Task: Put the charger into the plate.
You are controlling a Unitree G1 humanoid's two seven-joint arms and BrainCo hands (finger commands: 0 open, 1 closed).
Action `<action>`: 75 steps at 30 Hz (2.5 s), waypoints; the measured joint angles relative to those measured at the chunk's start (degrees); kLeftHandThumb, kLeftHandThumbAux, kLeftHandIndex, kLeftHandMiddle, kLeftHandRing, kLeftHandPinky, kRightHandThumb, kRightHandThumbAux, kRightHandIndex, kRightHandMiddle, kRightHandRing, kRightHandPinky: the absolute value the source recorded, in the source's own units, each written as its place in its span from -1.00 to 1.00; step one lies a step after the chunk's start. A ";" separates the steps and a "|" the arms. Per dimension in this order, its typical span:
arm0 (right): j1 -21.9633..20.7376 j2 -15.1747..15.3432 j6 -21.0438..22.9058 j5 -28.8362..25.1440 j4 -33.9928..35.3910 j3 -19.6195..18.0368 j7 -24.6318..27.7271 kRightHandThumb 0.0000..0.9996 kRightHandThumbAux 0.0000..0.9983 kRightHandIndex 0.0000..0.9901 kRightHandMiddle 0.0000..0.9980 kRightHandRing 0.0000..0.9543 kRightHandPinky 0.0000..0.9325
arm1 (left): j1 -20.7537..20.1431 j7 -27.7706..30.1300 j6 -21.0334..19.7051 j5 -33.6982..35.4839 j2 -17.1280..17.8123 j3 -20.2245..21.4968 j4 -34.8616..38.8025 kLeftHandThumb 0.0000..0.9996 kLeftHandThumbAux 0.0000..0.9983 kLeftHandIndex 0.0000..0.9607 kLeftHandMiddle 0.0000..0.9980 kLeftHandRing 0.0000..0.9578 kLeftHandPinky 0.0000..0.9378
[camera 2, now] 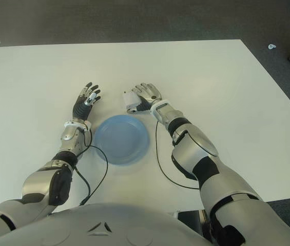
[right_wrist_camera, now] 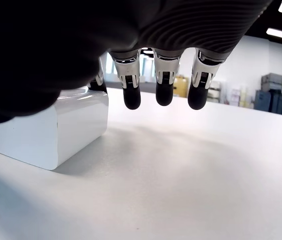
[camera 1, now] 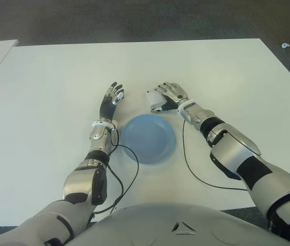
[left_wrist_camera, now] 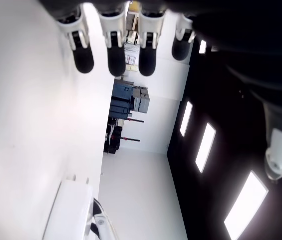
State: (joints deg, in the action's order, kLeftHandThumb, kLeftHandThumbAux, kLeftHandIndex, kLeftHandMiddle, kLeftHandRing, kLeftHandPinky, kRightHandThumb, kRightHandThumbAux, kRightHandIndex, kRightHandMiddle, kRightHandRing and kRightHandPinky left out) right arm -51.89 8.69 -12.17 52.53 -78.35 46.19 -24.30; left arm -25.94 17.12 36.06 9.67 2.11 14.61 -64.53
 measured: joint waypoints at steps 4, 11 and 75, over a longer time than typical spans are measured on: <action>0.25 -0.11 -0.38 -0.05 -0.01 -0.05 -0.02 -0.51 -0.62 -1.00 -1.00 -1.00 -1.00 | 0.35 0.00 0.26 0.03 -0.17 0.00 0.54 -0.98 0.06 -0.90 -0.70 -0.68 -0.64; 0.34 -0.26 -0.78 -0.08 -0.05 -0.16 -0.04 -0.51 -0.61 -1.00 -1.00 -1.00 -1.00 | 0.75 0.06 0.30 0.42 -0.56 0.01 1.28 -0.95 0.04 -0.89 -0.70 -0.68 -0.63; 1.54 -2.03 0.00 -3.44 -0.02 -5.16 -2.51 0.48 0.43 -0.11 0.78 0.81 0.84 | 1.42 2.19 -0.25 1.18 -0.98 0.04 2.41 -0.91 0.06 -0.83 -0.59 -0.59 -0.57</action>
State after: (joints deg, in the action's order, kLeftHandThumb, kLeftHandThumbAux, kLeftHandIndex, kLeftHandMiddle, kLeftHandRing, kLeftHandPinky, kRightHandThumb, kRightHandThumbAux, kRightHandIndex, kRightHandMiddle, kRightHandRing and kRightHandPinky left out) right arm -50.35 6.66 -12.17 49.09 -78.37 41.03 -26.81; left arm -24.51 19.31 35.81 10.84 1.13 14.64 -62.12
